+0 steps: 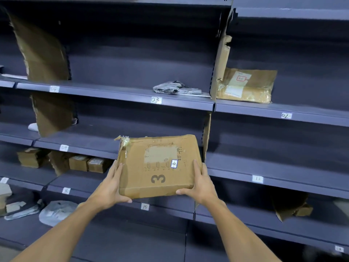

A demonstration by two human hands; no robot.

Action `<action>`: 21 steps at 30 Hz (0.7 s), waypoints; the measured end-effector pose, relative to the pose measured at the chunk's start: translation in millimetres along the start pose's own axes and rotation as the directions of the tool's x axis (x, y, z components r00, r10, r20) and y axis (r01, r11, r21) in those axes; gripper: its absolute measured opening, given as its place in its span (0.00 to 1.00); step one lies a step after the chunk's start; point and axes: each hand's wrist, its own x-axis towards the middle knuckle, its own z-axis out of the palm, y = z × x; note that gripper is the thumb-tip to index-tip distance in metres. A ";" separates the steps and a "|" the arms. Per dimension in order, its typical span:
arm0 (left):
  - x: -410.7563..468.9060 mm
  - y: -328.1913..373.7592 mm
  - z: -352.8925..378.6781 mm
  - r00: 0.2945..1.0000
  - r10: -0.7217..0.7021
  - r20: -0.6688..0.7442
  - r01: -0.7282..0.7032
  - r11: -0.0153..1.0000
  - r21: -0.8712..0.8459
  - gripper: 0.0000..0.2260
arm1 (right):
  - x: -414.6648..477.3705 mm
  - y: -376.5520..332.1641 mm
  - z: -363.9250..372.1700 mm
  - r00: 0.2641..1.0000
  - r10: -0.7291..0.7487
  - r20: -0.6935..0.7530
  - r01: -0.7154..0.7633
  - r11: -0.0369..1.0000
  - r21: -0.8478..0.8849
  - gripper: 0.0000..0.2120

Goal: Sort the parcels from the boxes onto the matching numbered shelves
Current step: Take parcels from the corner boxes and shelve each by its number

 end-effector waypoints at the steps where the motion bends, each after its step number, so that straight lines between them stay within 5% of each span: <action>1: 14.3 -1.8 0.0 1.000 0.003 0.002 -0.003 1.000 0.001 0.64 | 12.9 -1.0 0.0 1.000 0.001 -0.009 -0.001 1.000 -0.009 0.65; 13: 178.9 -5.7 10.9 0.993 0.048 0.108 -0.050 0.999 0.013 0.57 | 140.8 10.5 -1.3 0.993 0.094 -0.070 -0.097 0.995 -0.040 0.63; 21: 227.0 -22.7 26.6 0.977 0.123 0.174 -0.149 0.978 0.147 0.40 | 169.7 11.1 24.2 0.990 0.133 -0.049 -0.142 0.936 -0.321 0.44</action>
